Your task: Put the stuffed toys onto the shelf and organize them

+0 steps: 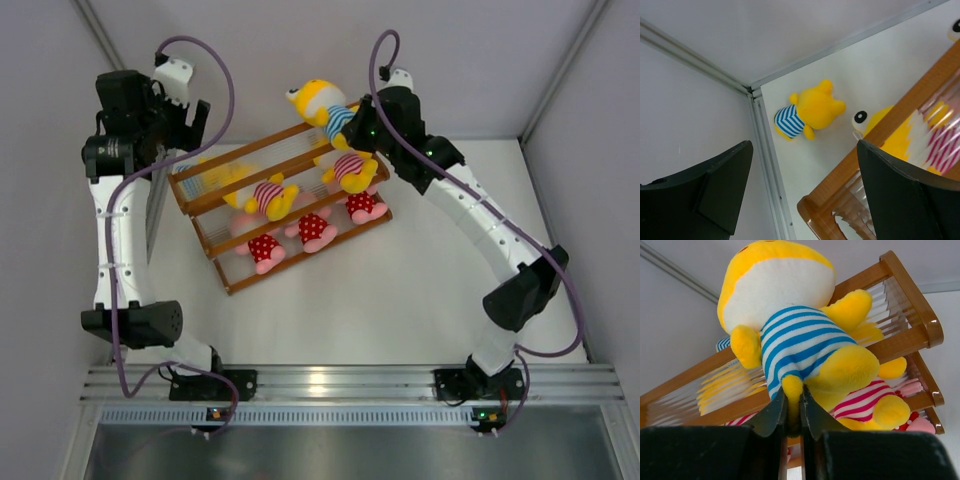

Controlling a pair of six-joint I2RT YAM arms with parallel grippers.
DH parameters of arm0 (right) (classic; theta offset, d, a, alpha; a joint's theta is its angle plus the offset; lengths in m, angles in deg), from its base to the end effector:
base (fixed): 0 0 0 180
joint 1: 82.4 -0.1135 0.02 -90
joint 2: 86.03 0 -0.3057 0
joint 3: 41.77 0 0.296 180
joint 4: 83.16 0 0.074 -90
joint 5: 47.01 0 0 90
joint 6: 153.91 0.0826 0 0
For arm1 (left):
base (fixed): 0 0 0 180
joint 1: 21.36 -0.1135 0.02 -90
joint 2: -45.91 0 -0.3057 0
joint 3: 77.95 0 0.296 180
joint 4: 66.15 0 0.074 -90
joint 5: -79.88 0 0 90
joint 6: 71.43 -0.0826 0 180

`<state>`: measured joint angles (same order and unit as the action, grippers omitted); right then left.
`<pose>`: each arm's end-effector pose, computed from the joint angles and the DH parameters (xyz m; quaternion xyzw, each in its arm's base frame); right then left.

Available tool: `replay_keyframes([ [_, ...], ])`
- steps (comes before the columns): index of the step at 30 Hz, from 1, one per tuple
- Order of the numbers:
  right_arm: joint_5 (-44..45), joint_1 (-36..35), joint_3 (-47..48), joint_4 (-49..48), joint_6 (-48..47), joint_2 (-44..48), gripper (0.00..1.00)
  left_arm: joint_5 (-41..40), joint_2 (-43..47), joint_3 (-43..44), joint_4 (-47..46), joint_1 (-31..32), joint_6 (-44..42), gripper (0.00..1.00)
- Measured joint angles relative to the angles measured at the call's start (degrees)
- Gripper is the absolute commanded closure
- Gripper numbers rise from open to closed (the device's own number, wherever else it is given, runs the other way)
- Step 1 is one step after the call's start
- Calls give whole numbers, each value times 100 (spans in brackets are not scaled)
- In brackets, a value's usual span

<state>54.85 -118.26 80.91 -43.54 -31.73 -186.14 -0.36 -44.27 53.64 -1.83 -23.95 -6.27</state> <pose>0.4111 0.2762 0.4827 0.0357 0.8014 0.2620 0.5366 0.3863 0.0035 0.5545 0.2064 0.8058 0.0617 0.5517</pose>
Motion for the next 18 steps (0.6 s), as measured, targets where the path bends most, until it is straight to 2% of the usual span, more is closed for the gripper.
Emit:
replay_keyframes([
  [3,-20,0,-118,-81,11,72,83,-98,2,-85,-219,-138,168,9],
  [4,-28,0,-188,-105,31,109,73,-168,2,-136,-328,-162,227,9],
  [6,-61,0,-271,-146,46,149,62,-273,2,-243,-494,-190,299,9],
  [7,-74,0,-278,-160,50,151,52,-337,2,-306,-568,-192,339,9],
  [10,-107,0,-372,-203,31,212,41,-437,0,-428,-686,-216,437,10],
  [18,-129,0,-892,-251,-61,684,35,-170,-20,-625,-949,-745,994,12],
])
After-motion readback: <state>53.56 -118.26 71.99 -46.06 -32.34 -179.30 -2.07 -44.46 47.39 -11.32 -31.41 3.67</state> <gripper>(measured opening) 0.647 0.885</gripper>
